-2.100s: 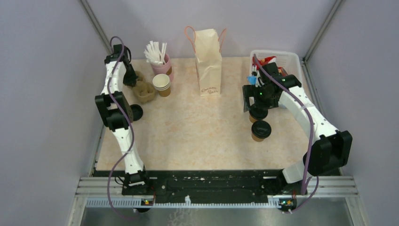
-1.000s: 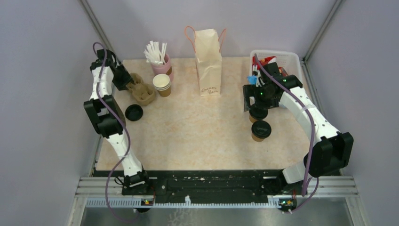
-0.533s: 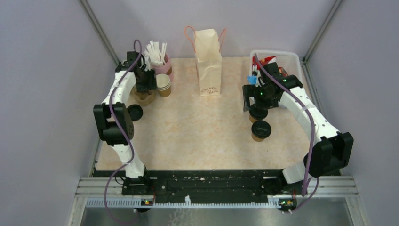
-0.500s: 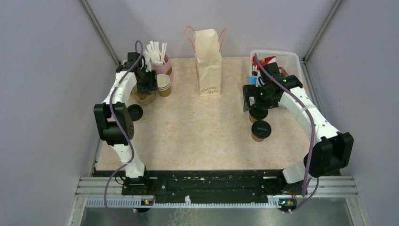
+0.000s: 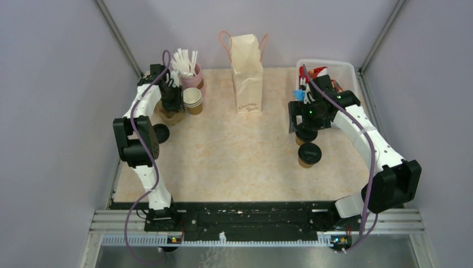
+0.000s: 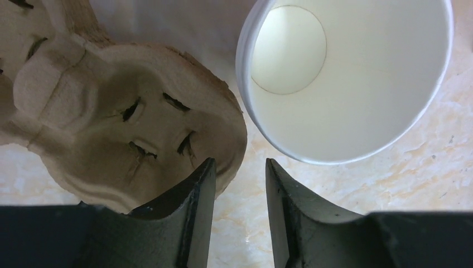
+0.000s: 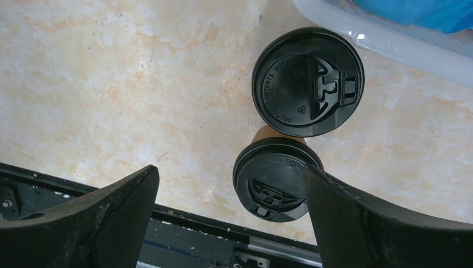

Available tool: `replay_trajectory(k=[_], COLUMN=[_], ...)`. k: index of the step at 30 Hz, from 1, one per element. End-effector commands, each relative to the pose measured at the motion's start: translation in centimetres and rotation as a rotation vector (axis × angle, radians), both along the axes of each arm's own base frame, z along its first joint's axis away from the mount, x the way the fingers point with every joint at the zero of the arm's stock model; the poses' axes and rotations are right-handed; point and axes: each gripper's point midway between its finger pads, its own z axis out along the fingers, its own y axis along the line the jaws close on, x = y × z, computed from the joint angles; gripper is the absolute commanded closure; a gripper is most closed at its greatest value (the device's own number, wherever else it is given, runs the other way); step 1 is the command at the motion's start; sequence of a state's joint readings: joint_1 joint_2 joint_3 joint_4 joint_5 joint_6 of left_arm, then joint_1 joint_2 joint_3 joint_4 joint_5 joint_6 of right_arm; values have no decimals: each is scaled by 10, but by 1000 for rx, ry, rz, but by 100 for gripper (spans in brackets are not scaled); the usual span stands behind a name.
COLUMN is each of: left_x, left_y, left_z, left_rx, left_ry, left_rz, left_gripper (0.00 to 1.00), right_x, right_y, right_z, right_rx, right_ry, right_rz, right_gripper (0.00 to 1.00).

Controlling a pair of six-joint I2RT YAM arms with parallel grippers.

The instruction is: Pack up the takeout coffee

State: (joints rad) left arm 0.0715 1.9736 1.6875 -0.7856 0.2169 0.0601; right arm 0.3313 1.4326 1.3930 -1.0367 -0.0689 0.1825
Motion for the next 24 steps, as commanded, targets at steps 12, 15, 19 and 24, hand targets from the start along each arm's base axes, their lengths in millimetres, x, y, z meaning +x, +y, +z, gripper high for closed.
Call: replay_trajectory(k=[12,15,19,24], left_x=[23,24,23,22], left_y=[5,5,4,4], left_z=[8,7,6,2], left_rx=[28,27,24,26], left_ry=[-52,-48,-45,-31], left_rz=[-25,-25,-29,-26], left_gripper=[66,68,66,64], right_x=[1,1,1,0], right_y=[3,3,2,2], right_z=[14,15,15,14], right_rx=[8,10,9,9], right_ry=[-62,-65,-66,-64], right_rz=[23,23,22,23], right_gripper=[1,1,1,1])
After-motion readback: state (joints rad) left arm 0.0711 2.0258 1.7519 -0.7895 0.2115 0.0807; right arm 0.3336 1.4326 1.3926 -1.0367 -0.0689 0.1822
